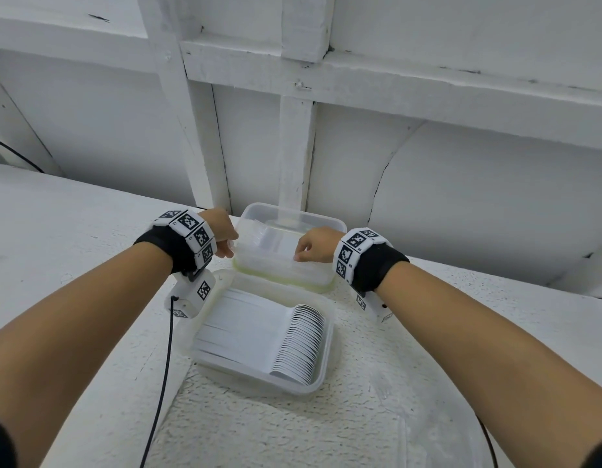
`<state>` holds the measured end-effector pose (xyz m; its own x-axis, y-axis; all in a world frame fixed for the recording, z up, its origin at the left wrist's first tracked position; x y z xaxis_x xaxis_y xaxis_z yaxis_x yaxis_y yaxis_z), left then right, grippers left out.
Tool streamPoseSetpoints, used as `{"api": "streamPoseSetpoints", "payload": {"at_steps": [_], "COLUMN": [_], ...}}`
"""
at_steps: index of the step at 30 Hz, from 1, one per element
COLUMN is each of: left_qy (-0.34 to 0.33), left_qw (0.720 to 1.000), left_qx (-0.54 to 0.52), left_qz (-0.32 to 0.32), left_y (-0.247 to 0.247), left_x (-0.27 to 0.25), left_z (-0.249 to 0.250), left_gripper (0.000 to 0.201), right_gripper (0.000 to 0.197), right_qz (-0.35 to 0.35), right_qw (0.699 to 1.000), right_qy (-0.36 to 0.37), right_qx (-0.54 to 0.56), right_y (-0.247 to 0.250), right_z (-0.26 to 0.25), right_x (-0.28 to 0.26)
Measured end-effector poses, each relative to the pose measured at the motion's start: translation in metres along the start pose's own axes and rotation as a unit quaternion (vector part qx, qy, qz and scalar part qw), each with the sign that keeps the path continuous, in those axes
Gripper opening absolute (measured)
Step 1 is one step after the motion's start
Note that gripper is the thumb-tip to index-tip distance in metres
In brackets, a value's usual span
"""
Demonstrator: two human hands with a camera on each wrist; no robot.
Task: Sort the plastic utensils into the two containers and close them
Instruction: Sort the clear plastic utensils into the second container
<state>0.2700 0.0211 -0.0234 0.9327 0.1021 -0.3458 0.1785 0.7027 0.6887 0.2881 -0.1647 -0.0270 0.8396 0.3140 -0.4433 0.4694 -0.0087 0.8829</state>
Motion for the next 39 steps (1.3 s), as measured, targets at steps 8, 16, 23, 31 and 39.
{"api": "streamPoseSetpoints", "payload": {"at_steps": [8, 16, 23, 31, 39], "left_qy": [-0.041, -0.196, -0.385, -0.471, -0.357], "left_qw": [0.996, 0.960, 0.922, 0.859, 0.862], "left_qx": [0.079, 0.195, 0.024, 0.118, 0.259], "left_qz": [-0.015, 0.054, 0.016, -0.162, -0.249], "left_y": [0.005, 0.018, -0.046, -0.163, -0.260], "left_x": [-0.008, -0.060, -0.149, -0.227, -0.237], "left_z": [0.011, 0.068, 0.119, 0.124, 0.101], "left_gripper": [0.033, 0.029, 0.019, 0.024, 0.034], "right_gripper": [0.034, 0.034, 0.030, 0.031, 0.034], "right_qz": [0.047, 0.126, 0.125, 0.095, 0.088], "right_qw": [0.998, 0.988, 0.987, 0.985, 0.977], "right_qy": [0.012, 0.050, 0.024, -0.058, -0.136], "right_qx": [0.040, 0.076, 0.096, 0.131, 0.138], "right_y": [0.016, 0.038, -0.012, -0.101, -0.150], "right_z": [0.004, 0.026, 0.066, 0.116, 0.137], "right_x": [-0.017, -0.108, -0.204, -0.268, -0.297]}}
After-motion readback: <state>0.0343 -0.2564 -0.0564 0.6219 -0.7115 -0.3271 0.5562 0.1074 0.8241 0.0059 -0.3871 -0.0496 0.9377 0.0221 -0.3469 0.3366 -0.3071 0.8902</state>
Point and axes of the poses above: each hand's wrist, its own x-axis towards the middle knuckle, its own y-axis out of the back of the hand, z = x × y, the point moved 8 cm from there along x, towards the middle knuckle, and after that the axes turned 14 degrees about -y, right-handed, at the moved point
